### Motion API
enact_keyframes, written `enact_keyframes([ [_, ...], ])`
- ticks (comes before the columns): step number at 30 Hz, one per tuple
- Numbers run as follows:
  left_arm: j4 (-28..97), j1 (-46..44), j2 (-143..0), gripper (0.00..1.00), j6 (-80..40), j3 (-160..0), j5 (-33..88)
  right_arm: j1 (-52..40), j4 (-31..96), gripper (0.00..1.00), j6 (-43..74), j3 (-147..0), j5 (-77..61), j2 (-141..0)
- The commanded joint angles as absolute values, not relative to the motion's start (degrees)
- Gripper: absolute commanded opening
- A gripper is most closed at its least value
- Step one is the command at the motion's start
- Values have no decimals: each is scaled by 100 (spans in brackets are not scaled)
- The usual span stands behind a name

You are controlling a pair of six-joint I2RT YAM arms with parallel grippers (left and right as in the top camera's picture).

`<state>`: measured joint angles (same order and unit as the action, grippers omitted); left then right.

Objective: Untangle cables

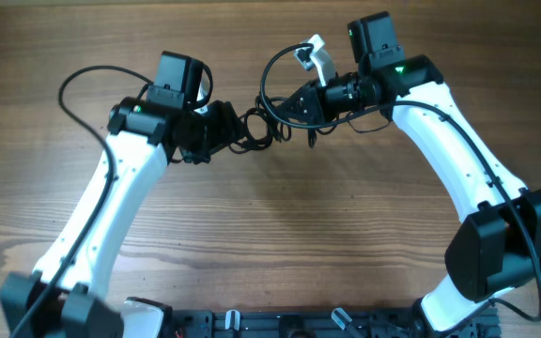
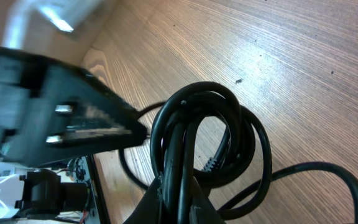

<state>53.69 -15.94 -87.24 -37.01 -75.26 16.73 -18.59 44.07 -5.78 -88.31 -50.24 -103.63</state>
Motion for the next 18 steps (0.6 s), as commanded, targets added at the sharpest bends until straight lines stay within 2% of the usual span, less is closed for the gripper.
enact_keyframes([
  [1, 5426, -1887, -8429, 72, -3820, -7481, 851, -1865, 4375, 4, -469, -8927, -5103, -10368],
  [4, 4873, -2078, -8792, 72, -3817, -7061, 797, -1865, 4394, 4, -432, -8927, -5109, -10368],
  [6, 4449, -2075, -9094, 65, -3824, -6781, 622, -1868, 4431, 4, -436, -8927, -5175, -10368],
  [9, 3728, -2078, -9478, 63, -4313, -6733, 375, -1868, 4447, 4, -449, -8927, -5304, -10368],
  [10, 3380, -2080, -9561, 60, -4563, -6733, 375, -1868, 4477, 4, -449, -8927, -5301, -10368],
  [11, 3236, -2080, -9581, 53, -4694, -6733, 375, -1868, 4510, 4, -436, -8927, -5304, -10368],
  [15, 2836, -2073, -9581, 16, -4899, -6733, 327, -1865, 4628, 4, -419, -8927, -5717, -10368],
  [16, 2829, -2071, -9581, 4, -5002, -6733, 226, -1865, 4644, 4, -270, -8927, -5629, -10366],
  [18, 3013, -1981, -9581, 4, -5365, -6733, -128, -1778, 4727, 4, 685, -8927, -4278, -10366],
])
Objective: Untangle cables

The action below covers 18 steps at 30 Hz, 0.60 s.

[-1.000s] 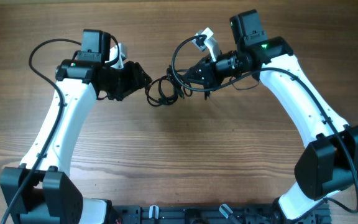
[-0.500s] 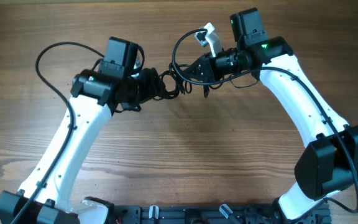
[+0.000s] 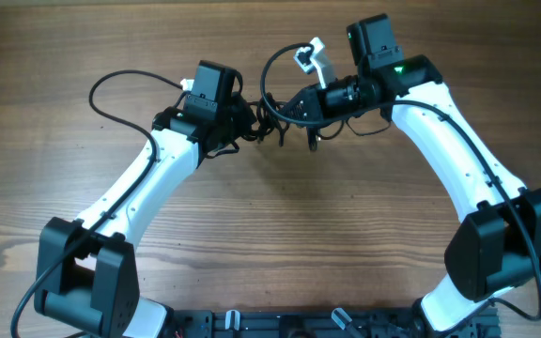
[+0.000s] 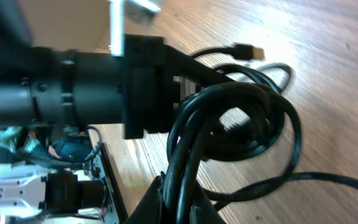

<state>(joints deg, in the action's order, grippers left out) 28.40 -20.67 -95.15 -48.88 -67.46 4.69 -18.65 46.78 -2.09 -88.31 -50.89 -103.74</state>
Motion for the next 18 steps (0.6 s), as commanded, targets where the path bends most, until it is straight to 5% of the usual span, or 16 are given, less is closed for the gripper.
enact_keyframes([
  [1, 3072, -1863, -9572, 4, -5413, -6735, -134, -1719, 4794, 4, 1105, -8927, -3454, -10366],
  [7, 3765, -1153, -9155, 4, -5448, -6735, 464, -1647, 5172, 4, 2012, -8927, 34, -10368],
  [10, 4171, -1173, -9017, 4, -5450, -6735, 1175, -1647, 5153, 4, 1649, -8927, 165, -10368],
  [11, 4423, -1229, -9032, 4, -5487, -6733, 1549, -1647, 5146, 12, 1057, -8927, -521, -10368],
  [12, 5155, -1435, -9037, 4, -6410, -6733, 1806, -1647, 5306, 67, 456, -8967, -1540, -10361],
  [13, 5400, -1527, -9039, 4, -6930, -6733, 1964, -1647, 5557, 81, 443, -9111, -1645, -10361],
  [15, 5524, -1544, -9039, 4, -7384, -6733, 2206, -1649, 5922, 87, 445, -9408, -1706, -10350],
  [16, 5531, -1542, -9043, 4, -7983, -6733, 2593, -1649, 6436, 99, 467, -10053, -1876, -10328],
  [18, 5485, -1542, -9043, 4, -8473, -6733, 2773, -1658, 6667, 99, 464, -10503, -2250, -10289],
])
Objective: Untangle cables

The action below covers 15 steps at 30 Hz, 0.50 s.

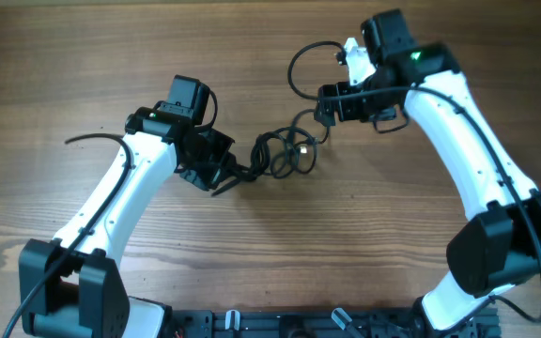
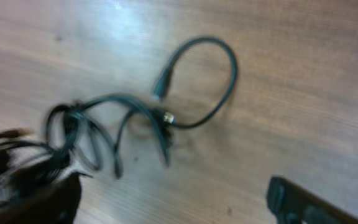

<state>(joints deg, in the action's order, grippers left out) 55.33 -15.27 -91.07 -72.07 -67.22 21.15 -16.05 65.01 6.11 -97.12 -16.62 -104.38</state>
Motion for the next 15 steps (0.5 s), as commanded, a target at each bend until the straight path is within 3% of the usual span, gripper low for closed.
enact_keyframes([
  [1, 5433, -1538, -9043, 4, -8731, -6733, 2845, -1680, 6689, 100, 454, -10639, -2532, -10259],
  [5, 4860, -1431, -9043, 8, -10112, -6733, 3024, -2071, 6626, 99, 445, -10541, -3030, -10217],
  [7, 4383, -1302, -9043, 4, -10696, -6733, 3144, -2386, 6582, 99, 449, -10403, -3030, -10217],
  [15, 3739, -569, -9043, 4, -11303, -6733, 3507, -3229, 5258, 93, 1074, -9445, -3024, -10224],
])
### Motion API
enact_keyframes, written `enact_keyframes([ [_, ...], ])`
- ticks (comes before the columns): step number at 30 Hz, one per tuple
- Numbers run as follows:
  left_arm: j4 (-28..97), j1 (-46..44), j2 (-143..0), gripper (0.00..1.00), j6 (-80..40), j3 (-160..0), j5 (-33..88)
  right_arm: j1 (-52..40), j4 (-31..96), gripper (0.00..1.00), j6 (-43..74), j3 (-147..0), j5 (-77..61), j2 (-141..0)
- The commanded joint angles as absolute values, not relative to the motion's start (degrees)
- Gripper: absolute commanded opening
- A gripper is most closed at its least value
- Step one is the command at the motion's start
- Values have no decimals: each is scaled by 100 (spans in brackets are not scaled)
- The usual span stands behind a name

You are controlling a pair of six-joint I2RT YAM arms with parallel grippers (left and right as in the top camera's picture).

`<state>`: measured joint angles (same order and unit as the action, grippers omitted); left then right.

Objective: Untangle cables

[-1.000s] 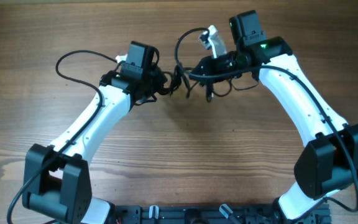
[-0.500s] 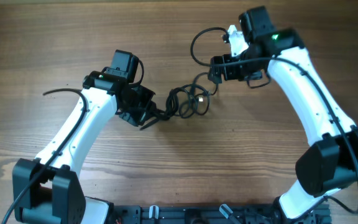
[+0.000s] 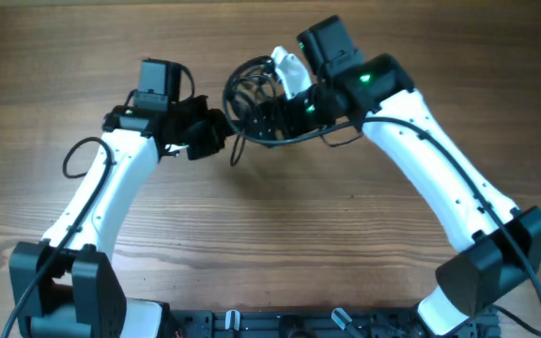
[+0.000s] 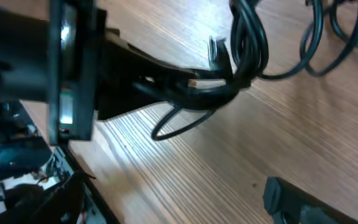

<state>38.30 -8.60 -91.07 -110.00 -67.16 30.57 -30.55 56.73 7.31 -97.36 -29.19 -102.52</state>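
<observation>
The black cable tangle (image 3: 252, 101) hangs in loops over the wooden table (image 3: 280, 216) at the back centre. My left gripper (image 3: 222, 127) comes in from the left and is shut on a bunch of its strands. The right wrist view shows that gripper's black fingers (image 4: 160, 71) clamped on the bundle (image 4: 244, 56), with a metal plug end beside them and loops trailing off to the upper right. My right gripper (image 3: 272, 111) is at the tangle's right side. Its jaws (image 4: 173, 190) stand wide open below the bundle with bare wood between them.
The left arm's own supply cable (image 3: 75, 155) loops out over the table on the left. A black equipment rail (image 3: 280, 324) runs along the front edge. The right arm (image 3: 440, 178) slants across the right half of the table.
The left gripper has carried the tangle from the table's middle to the back centre, bunched up and off the wood. The open right gripper has moved left, up against the tangle.
Both grippers first held the tangle between them at the back, the right one shut on a thick bunch of strands. Then the left gripper was closer in. Later the right gripper was open and away, the tangle spread on the table. Now both are together again.
</observation>
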Motion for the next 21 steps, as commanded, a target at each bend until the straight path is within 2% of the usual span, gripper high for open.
enact_keyframes([
  [1, 3693, -462, -9043, 4, -11303, -6733, 3636, -3332, 4921, 90, 1216, -9275, -3026, -10224],
  [4, 3479, -242, -9043, 4, -11299, -6733, 4038, -3553, 3935, 78, 1712, -8726, -2993, -10226],
  [8, 3273, -196, -9043, 4, -11299, -6733, 4307, -3756, 2495, 50, 2154, -8034, -2985, -10276],
  [14, 3271, -196, -9043, 4, -11299, -6733, 4499, -3870, 1295, 29, 2401, -7594, -2766, -10300],
  [18, 3273, -196, -9043, 4, -11297, -6733, 4499, -3883, 1437, 7, 2611, -7572, -2504, -10475],
  [21, 3280, -196, -9043, 4, -11181, -6733, 4436, -3859, 1769, 4, 2661, -7572, -2436, -10495],
])
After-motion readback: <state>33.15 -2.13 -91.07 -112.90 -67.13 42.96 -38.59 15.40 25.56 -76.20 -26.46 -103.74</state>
